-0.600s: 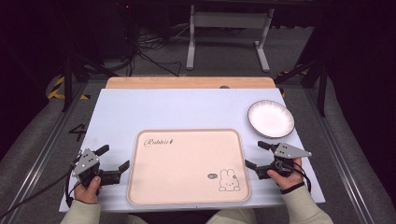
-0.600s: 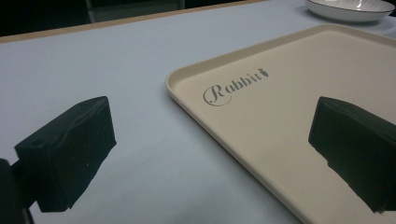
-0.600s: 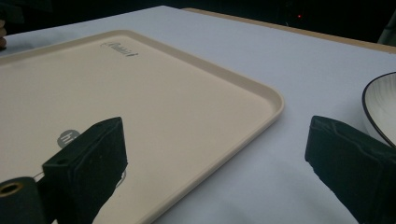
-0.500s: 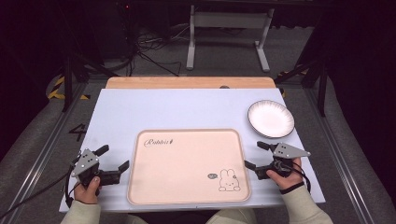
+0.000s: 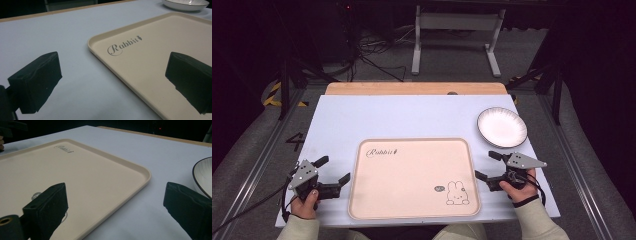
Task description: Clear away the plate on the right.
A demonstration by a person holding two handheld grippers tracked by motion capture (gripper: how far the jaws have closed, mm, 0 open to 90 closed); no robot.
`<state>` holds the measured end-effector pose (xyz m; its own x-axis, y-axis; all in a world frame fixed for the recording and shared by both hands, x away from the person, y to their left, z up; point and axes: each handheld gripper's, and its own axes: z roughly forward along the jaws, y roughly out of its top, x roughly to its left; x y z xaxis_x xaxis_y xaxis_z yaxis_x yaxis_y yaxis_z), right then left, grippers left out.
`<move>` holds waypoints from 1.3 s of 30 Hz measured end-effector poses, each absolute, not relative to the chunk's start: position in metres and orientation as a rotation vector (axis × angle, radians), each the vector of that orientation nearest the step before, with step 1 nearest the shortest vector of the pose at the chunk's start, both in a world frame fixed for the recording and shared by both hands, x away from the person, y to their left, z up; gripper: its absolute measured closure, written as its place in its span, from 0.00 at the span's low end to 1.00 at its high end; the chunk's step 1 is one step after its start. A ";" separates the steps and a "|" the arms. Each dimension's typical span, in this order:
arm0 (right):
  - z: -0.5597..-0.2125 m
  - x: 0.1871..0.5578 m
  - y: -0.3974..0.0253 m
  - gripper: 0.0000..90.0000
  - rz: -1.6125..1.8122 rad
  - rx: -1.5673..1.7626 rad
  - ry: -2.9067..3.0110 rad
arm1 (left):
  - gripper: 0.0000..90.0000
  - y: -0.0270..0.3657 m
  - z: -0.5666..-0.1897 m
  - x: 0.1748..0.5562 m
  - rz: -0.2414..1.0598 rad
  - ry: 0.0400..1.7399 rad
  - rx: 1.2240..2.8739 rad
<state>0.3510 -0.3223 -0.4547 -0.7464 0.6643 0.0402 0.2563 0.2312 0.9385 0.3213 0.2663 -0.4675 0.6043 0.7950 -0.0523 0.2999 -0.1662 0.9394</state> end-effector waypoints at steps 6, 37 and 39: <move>-0.455 0.351 -0.323 0.06 1.529 0.849 2.140 | 0.01 0.269 -0.467 0.322 0.568 0.905 1.736; -0.423 0.371 -0.339 0.07 1.531 0.929 2.093 | 0.01 0.275 -0.469 0.323 0.553 0.929 1.747; -0.419 0.376 -0.340 0.06 1.521 0.941 2.096 | 0.01 0.275 -0.469 0.323 0.556 0.929 1.745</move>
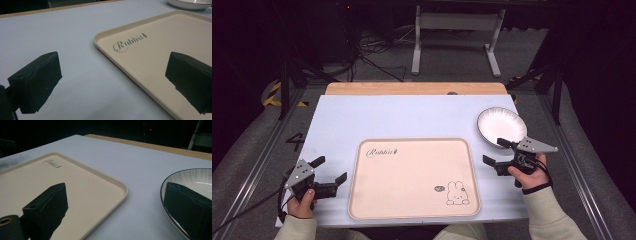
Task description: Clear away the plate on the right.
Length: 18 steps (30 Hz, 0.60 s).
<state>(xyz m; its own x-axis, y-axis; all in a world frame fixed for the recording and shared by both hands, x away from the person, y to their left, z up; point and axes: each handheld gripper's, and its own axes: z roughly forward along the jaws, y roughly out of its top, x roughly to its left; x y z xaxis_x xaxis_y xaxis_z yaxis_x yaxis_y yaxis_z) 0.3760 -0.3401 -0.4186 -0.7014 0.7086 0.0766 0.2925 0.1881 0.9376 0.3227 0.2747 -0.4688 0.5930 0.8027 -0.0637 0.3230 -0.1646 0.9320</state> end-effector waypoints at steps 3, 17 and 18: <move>-0.416 0.380 -0.341 0.06 1.490 0.942 2.112 | 0.01 0.275 -0.469 0.323 0.548 0.930 1.744; -0.408 0.405 -0.354 0.06 1.457 1.014 2.105 | 0.01 0.276 -0.469 0.324 0.543 0.938 1.749; -0.408 0.407 -0.355 0.06 1.452 1.025 2.101 | 0.01 0.276 -0.469 0.324 0.541 0.938 1.750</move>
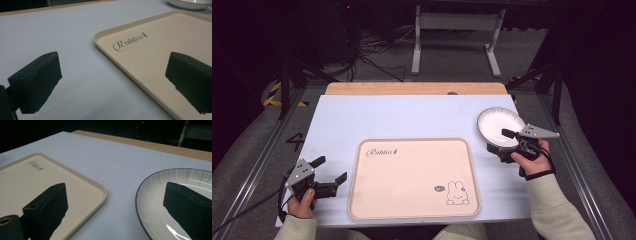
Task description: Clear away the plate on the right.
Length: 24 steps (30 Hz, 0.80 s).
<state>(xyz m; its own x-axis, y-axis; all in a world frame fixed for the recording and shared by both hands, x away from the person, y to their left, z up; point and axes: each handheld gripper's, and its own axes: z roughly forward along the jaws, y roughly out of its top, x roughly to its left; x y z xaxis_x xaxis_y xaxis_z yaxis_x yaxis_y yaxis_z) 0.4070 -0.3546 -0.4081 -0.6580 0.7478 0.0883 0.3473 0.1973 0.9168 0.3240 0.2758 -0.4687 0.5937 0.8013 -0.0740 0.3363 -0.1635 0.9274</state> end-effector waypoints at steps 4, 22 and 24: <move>-0.406 0.414 -0.360 0.07 1.434 1.046 2.087 | 0.01 0.276 -0.469 0.324 0.541 0.938 1.752; -0.412 0.436 -0.389 0.09 1.478 1.167 1.955 | 0.01 0.276 -0.469 0.325 0.536 0.945 1.747; -0.412 0.438 -0.392 0.14 1.472 1.173 1.945 | 0.01 0.276 -0.469 0.325 0.535 0.945 1.750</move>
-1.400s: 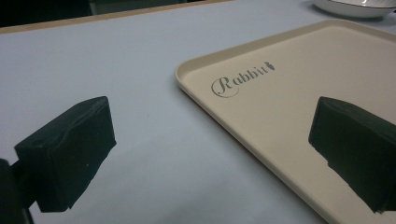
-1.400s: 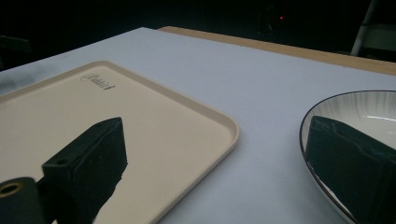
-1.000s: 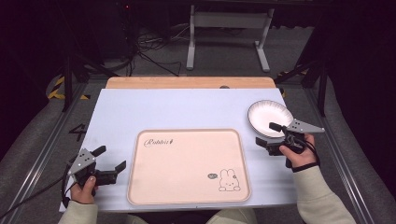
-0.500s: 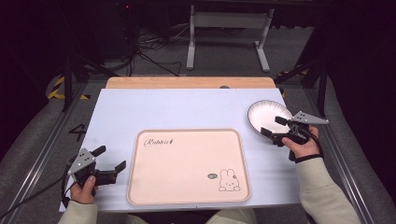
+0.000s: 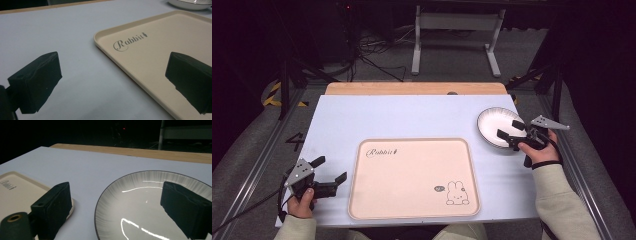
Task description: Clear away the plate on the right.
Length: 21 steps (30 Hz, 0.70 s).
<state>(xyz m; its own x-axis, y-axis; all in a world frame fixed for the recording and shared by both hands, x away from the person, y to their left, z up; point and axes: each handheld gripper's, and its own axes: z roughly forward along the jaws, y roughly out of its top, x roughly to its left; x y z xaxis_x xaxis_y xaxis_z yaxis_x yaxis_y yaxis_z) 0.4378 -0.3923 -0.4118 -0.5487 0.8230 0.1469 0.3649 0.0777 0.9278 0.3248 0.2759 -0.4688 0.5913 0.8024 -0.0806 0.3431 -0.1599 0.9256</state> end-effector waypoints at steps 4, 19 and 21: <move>-0.414 0.444 -0.397 0.18 1.358 1.165 1.974 | 0.01 0.276 -0.469 0.325 0.535 0.946 1.748; -0.418 0.468 -0.420 0.30 1.093 1.327 1.947 | 0.01 0.276 -0.469 0.325 0.535 0.948 1.748; -0.420 0.473 -0.422 0.31 1.066 1.334 1.950 | 0.01 0.276 -0.469 0.325 0.536 0.949 1.749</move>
<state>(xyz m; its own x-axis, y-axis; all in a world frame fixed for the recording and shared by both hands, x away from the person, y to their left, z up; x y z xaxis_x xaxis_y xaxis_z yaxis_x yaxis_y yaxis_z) 0.4733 -0.4219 -0.4197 -0.3618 0.9322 -0.0009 0.5029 0.1960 0.8419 0.3251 0.2761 -0.4689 0.5884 0.8043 -0.0823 0.3456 -0.1582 0.9250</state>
